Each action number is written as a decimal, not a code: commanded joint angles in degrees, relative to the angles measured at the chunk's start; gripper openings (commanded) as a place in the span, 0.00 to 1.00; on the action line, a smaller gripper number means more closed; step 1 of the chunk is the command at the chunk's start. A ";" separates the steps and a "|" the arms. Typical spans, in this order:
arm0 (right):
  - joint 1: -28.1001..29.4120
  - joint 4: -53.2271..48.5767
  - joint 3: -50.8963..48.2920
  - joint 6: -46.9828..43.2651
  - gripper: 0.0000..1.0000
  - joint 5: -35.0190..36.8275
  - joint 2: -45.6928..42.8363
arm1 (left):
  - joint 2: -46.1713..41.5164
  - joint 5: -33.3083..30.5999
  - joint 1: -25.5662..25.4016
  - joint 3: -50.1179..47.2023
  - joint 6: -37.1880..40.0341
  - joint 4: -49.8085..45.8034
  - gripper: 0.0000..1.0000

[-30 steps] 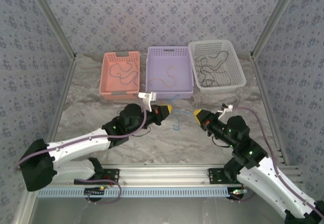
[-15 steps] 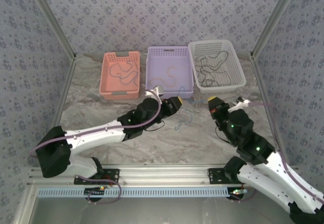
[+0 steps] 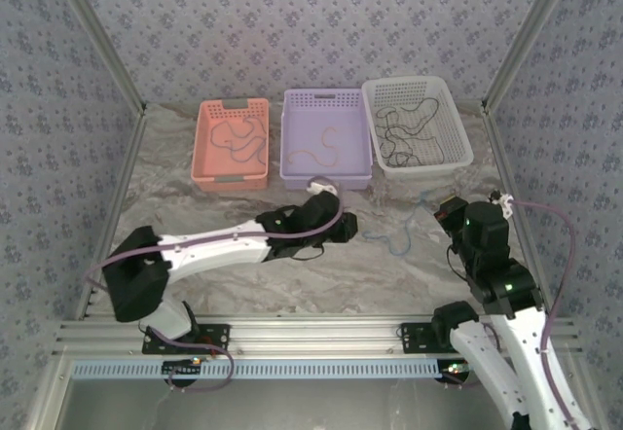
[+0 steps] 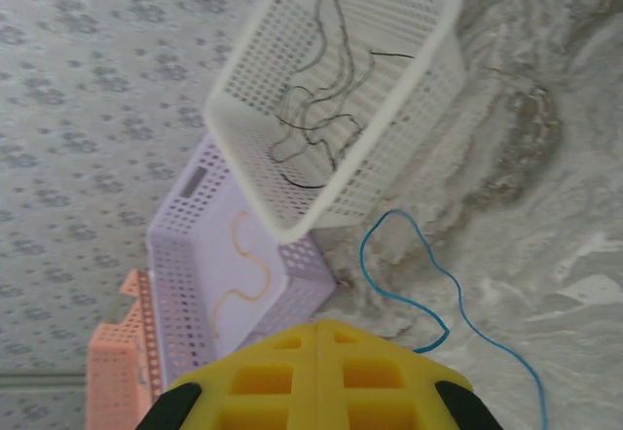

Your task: Untangle the cables

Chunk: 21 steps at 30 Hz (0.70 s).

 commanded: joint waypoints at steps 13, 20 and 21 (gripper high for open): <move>-17.53 3.32 -0.94 -11.45 0.00 -24.89 7.61 | 23.98 -4.74 -2.02 30.34 48.99 -28.06 0.53; -18.80 4.55 -0.53 -11.80 0.00 -27.06 9.24 | 32.45 3.82 2.31 39.32 55.26 -34.06 0.52; -18.77 4.58 -0.44 -11.92 0.00 -27.15 9.40 | 33.06 4.20 2.62 40.11 55.79 -34.32 0.52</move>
